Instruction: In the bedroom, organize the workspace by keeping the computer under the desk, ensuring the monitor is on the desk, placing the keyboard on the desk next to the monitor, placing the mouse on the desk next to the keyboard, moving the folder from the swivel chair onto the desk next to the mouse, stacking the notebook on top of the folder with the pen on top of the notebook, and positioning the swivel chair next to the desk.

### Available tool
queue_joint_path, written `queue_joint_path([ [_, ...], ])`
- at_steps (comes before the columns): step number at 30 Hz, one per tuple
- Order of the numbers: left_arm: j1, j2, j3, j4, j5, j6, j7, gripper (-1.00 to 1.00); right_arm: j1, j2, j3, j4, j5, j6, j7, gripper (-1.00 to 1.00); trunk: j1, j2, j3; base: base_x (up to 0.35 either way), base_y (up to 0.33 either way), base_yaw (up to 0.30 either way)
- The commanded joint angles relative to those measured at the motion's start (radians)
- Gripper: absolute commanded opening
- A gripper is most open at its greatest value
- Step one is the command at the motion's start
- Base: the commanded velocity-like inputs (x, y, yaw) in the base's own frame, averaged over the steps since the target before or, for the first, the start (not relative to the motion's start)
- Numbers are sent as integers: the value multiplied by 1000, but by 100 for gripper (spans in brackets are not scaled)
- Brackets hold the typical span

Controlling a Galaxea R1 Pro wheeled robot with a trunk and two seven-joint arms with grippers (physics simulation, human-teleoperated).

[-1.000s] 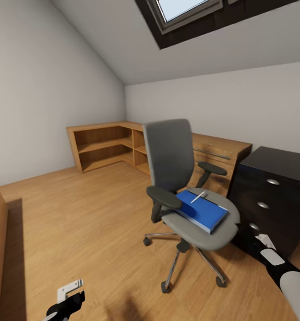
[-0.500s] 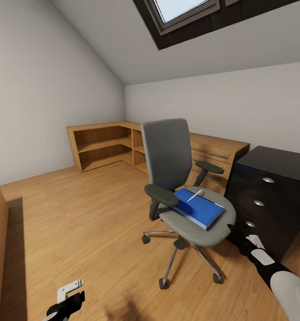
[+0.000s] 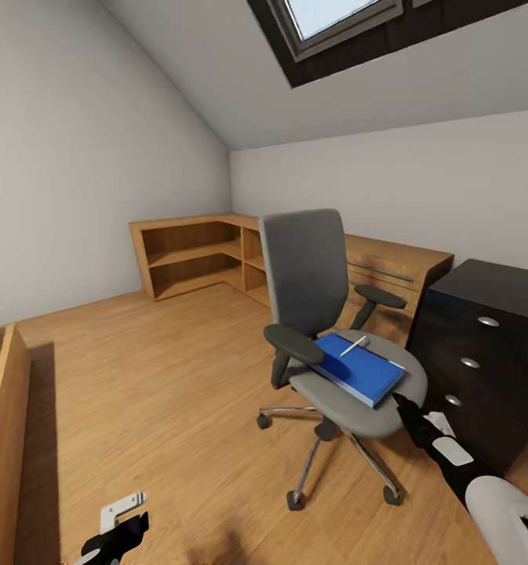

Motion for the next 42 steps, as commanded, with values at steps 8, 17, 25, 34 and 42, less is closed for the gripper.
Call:
queue_joint_path([
  [8,-1,0,-1,-2,9,4,4,100,0,13,14,1,-1,5,2,100,0,0,-1,0,0,270],
  [17,-1,-1,-2,-2,9,4,3,100,0,14,25,-1,-1,5,2,100,0,0,-1,16,0,245],
  [25,-1,-2,-1,-2,9,3,3,100,0,25,43,0,-1,5,2,100,0,0,-1,282,0,30],
  [34,-1,-3,-3,-2,9,3,3,100,0,26,43,-2,-1,5,3,100,0,0,-1,320,0,1],
  [42,-1,-3,-3,-2,9,3,3,100,0,26,43,-2,-1,5,4,100,0,0,0,321,0,18],
])
